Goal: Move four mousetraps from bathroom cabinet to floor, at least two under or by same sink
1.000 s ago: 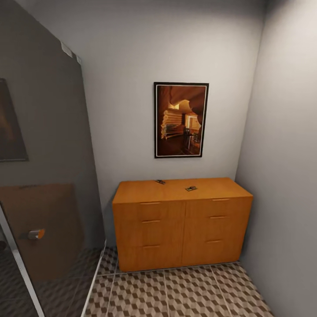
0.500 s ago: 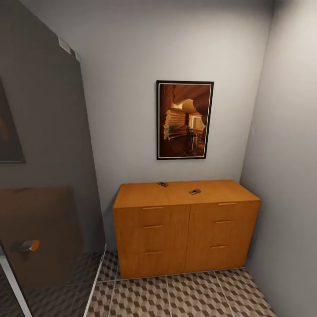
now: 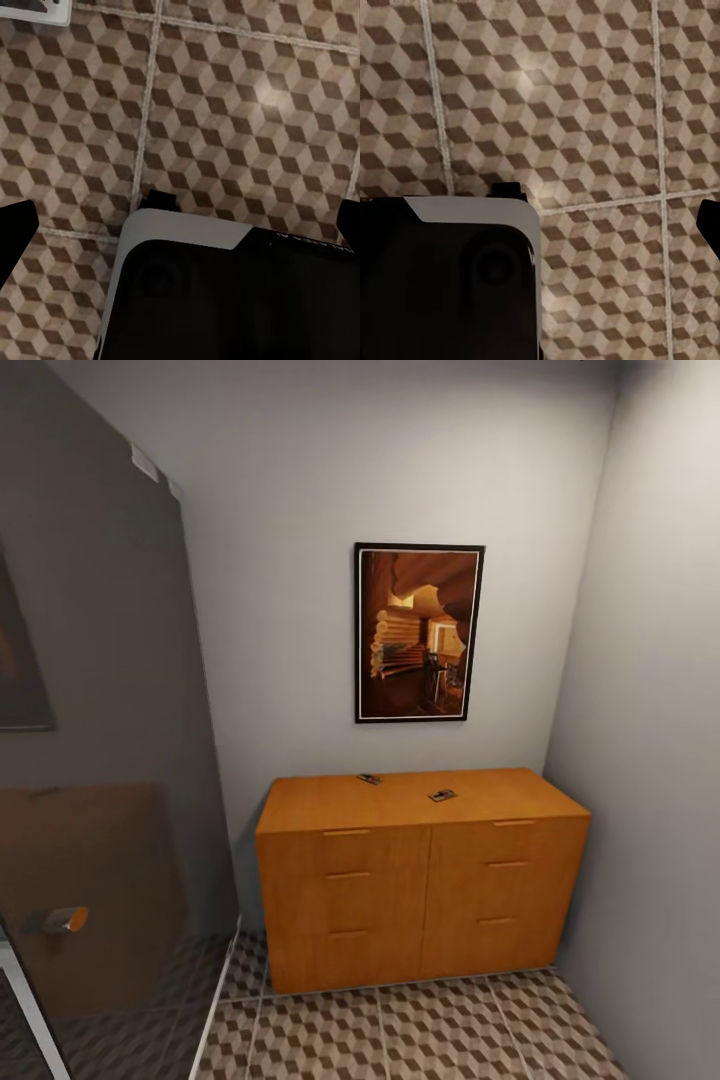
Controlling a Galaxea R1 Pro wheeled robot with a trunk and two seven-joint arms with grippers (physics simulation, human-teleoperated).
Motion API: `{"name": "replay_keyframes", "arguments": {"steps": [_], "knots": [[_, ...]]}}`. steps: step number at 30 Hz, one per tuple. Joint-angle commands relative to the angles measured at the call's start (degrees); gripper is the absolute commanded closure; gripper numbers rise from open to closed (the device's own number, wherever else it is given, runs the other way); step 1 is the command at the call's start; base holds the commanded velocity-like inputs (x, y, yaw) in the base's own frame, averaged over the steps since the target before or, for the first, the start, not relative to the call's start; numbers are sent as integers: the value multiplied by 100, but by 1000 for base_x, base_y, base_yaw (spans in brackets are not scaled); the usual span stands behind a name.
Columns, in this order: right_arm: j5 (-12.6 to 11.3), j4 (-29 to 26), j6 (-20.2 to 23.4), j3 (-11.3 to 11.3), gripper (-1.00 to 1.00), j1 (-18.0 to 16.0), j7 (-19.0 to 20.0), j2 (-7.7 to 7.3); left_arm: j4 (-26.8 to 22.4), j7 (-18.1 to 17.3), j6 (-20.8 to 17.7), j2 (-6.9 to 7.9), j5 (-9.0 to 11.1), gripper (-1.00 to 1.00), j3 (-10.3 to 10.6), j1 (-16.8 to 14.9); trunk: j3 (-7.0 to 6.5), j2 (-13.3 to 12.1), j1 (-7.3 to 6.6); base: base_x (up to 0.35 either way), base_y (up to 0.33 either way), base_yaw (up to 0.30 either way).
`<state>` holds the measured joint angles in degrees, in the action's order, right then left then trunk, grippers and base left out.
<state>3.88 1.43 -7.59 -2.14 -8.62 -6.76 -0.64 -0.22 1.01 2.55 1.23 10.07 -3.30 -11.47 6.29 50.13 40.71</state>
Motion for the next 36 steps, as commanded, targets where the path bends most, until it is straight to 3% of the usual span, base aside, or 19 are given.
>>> {"name": "replay_keyframes", "arguments": {"steps": [1,11,36], "knots": [[34,15,-23,-26,-100,-8,-18,1,5,4,17,0,16,-100,-30,-4,7,6,1,0,0,-112],[-11,15,3,-52,-100,-8,-18,-2,4,10,7,-4,21,-100,-30,-4,-5,6,1,0,0,-122],[7,15,35,-28,-100,-8,-2,-23,-22,13,8,-2,7,-100,-46,-4,-7,6,1,0,0,-9]]}}
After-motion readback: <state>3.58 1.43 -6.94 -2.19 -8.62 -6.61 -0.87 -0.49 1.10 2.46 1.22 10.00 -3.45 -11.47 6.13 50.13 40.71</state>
